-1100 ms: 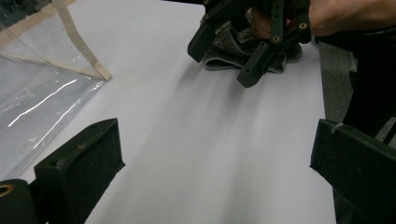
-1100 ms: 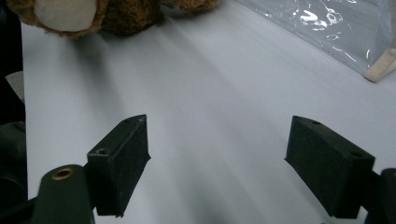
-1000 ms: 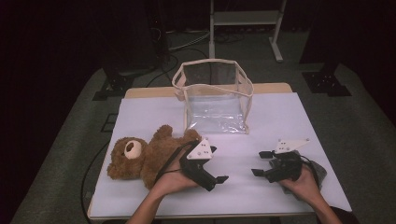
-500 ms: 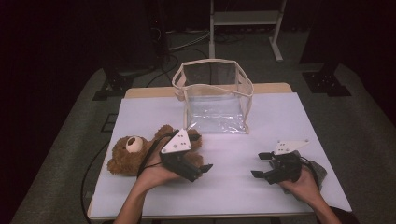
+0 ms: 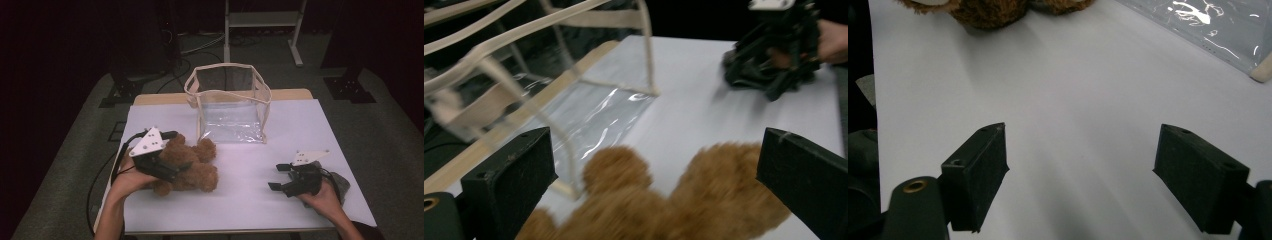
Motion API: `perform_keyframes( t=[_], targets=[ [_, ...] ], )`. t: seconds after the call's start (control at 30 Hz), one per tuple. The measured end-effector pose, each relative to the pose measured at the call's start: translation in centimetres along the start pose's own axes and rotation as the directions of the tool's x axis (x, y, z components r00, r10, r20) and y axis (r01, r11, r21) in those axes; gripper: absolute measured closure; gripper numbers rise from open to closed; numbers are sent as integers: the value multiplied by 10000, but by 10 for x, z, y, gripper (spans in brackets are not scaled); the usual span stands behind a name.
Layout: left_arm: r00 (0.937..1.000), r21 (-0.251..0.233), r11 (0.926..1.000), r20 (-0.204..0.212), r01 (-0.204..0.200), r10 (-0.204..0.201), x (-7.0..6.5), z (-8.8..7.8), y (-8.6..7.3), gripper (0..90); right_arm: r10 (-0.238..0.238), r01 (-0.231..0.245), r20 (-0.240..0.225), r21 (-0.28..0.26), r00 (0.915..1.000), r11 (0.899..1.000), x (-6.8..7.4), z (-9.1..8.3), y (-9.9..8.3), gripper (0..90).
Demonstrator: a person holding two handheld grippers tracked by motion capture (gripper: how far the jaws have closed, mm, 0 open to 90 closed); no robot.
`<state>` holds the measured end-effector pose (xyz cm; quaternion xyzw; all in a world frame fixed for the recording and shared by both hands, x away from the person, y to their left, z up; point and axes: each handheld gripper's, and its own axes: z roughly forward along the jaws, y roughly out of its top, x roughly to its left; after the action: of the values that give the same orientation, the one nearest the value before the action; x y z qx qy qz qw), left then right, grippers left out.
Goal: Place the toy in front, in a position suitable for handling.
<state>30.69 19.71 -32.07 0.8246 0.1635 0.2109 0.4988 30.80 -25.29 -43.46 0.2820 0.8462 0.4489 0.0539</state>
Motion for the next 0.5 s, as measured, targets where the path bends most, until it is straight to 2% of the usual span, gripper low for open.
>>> perform_keyframes(
  t=[0.03,0.07,0.1,0.13,0.17,0.27,0.3,0.37,0.4,0.5],
  targets=[
    [9998,36,9999,-190,95,-94,4,-4,-4,16,-2,2,5,20,10000,10000,0,1,0,198],
    [9998,36,9999,-190,95,-94,4,-4,-4,16,-2,2,5,20,10000,10000,0,1,0,198],
    [9982,-21,9992,-435,405,-405,13,-13,-13,16,-4,4,11,69,10000,10000,1,2,0,198],
    [9962,16,9987,-710,514,-512,19,-20,-21,16,17,-17,6,83,10000,10000,1,2,0,198],
    [9962,16,9987,-710,514,-512,19,-20,-21,16,17,-17,6,83,10000,10000,1,2,0,198],
    [9903,-78,9961,-1070,878,-881,28,-31,-34,16,27,-27,5,106,10000,9999,0,3,-1,198],
    [9865,-87,9950,-1296,997,-1000,33,-37,-41,16,40,-40,2,104,10000,9999,1,3,0,198],
    [9827,-36,9938,-1486,1110,-1103,38,-43,-49,16,-25,25,-9,85,10000,10000,1,4,0,198],
    [9827,-36,9938,-1486,1110,-1103,38,-43,-49,16,-25,25,-9,85,10000,10000,1,4,0,198],
    [9760,148,9915,-1786,1290,-1243,45,-49,-60,16,-29,30,-22,117,10000,9999,2,4,0,198]
  ],
)
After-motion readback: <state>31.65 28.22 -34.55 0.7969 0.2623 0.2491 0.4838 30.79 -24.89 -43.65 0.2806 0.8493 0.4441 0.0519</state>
